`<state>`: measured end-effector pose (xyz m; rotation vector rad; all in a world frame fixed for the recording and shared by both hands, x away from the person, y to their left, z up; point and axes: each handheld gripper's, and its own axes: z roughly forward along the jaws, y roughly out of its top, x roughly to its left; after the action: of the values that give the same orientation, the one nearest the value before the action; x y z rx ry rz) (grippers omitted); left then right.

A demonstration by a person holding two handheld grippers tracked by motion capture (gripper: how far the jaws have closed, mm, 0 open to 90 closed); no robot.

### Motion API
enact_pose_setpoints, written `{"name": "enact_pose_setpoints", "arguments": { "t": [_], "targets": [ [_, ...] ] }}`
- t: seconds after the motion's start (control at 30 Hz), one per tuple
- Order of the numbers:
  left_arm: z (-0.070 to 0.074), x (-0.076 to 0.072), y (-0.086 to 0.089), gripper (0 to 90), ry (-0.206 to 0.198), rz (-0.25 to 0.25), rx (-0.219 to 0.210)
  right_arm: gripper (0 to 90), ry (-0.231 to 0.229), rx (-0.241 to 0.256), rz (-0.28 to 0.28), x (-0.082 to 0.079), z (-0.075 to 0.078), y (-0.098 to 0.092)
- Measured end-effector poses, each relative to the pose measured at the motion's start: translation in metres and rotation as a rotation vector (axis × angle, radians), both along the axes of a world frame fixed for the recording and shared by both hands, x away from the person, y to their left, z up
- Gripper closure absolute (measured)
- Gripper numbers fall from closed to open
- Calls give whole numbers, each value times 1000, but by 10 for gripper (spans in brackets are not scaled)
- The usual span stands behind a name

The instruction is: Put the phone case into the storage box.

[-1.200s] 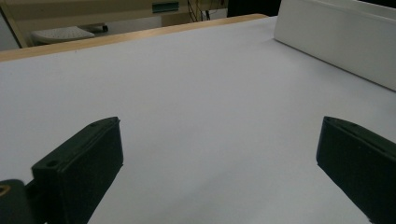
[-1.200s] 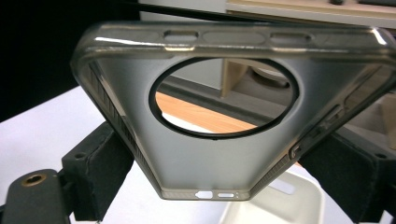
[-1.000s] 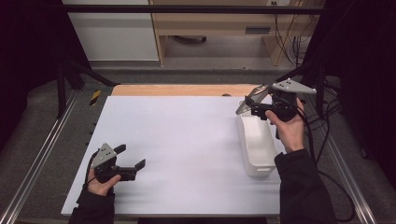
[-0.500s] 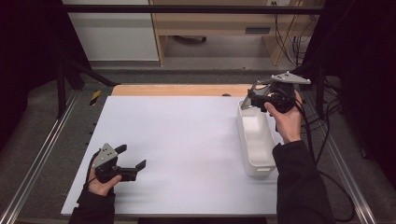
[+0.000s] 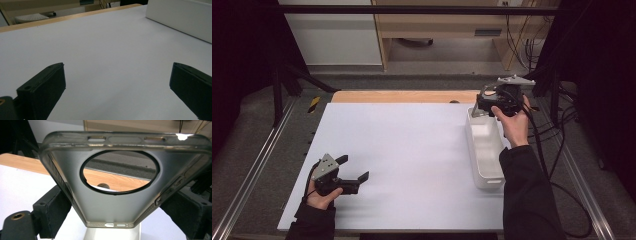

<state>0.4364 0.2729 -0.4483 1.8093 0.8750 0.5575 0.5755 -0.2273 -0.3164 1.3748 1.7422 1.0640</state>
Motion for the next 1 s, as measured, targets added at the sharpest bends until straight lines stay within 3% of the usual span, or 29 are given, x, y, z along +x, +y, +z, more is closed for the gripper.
{"name": "enact_pose_setpoints", "arguments": {
  "t": [1.0],
  "targets": [
    [-2, 1, -1, 0, 3, -11, 18, 115, 103, 4, -81, 36, -37, 3]
  ]
}}
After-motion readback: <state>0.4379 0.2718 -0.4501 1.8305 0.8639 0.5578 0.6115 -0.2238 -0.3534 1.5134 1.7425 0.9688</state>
